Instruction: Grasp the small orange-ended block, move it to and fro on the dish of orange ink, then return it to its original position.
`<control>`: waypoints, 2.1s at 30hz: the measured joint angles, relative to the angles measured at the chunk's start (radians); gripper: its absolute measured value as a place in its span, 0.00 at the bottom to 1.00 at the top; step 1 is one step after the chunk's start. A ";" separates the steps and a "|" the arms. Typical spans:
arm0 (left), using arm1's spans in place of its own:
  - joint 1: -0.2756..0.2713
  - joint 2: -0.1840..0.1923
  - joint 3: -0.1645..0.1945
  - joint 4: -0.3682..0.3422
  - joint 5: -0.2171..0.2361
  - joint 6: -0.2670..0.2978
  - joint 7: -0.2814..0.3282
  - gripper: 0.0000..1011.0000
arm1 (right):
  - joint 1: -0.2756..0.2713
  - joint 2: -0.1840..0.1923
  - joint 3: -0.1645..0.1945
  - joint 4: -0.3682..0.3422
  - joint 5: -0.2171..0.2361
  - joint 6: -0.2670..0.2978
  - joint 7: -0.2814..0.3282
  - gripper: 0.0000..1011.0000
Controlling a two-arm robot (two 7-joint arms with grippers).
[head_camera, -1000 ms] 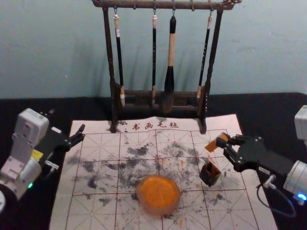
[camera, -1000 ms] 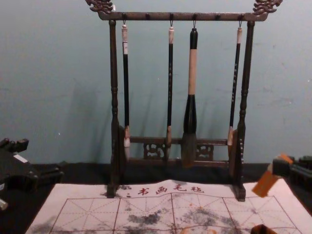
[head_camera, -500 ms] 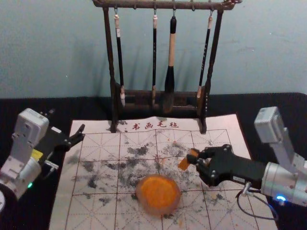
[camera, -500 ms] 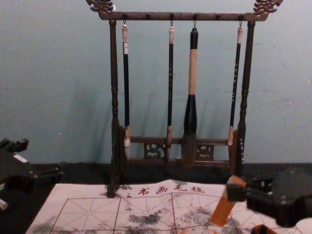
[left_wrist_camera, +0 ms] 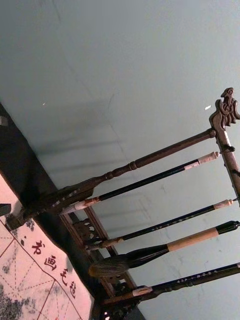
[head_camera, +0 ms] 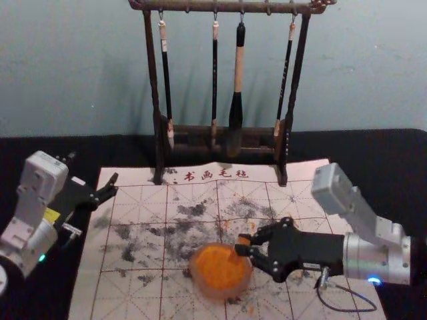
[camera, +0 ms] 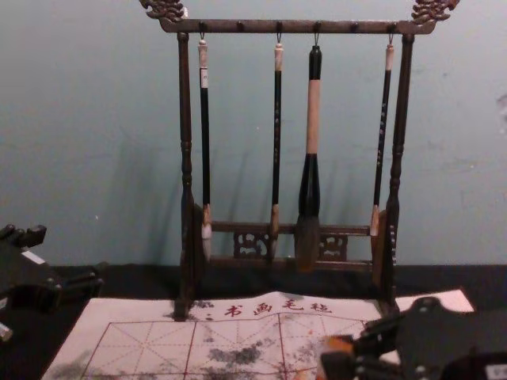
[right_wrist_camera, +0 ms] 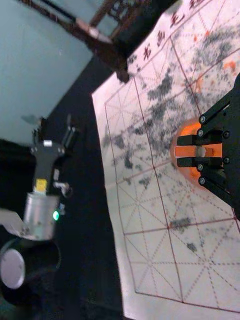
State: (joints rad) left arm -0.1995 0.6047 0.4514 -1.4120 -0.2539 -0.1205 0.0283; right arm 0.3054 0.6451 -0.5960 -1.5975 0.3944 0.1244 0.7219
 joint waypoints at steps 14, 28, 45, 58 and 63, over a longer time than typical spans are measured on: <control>0.000 0.000 0.000 0.000 0.000 0.000 0.000 0.99 | 0.078 -0.003 -0.096 0.016 -0.076 0.043 0.031 0.09; 0.000 0.000 0.000 0.000 0.000 0.000 0.000 0.99 | 0.112 -0.029 -0.137 0.052 -0.114 0.046 0.037 0.09; 0.000 0.000 0.000 0.000 0.000 0.000 0.000 0.99 | 0.147 -0.078 -0.155 0.109 -0.150 0.053 0.017 0.09; 0.000 0.000 0.000 0.000 0.000 0.000 0.000 0.99 | 0.169 -0.103 -0.142 0.148 -0.159 0.081 0.004 0.09; 0.000 0.000 0.000 0.000 0.000 0.000 0.000 0.99 | 0.164 -0.097 -0.131 0.148 -0.150 0.089 0.001 0.09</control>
State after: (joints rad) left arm -0.1995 0.6047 0.4514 -1.4120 -0.2539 -0.1206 0.0283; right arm 0.4699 0.5483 -0.7273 -1.4499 0.2442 0.2138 0.7229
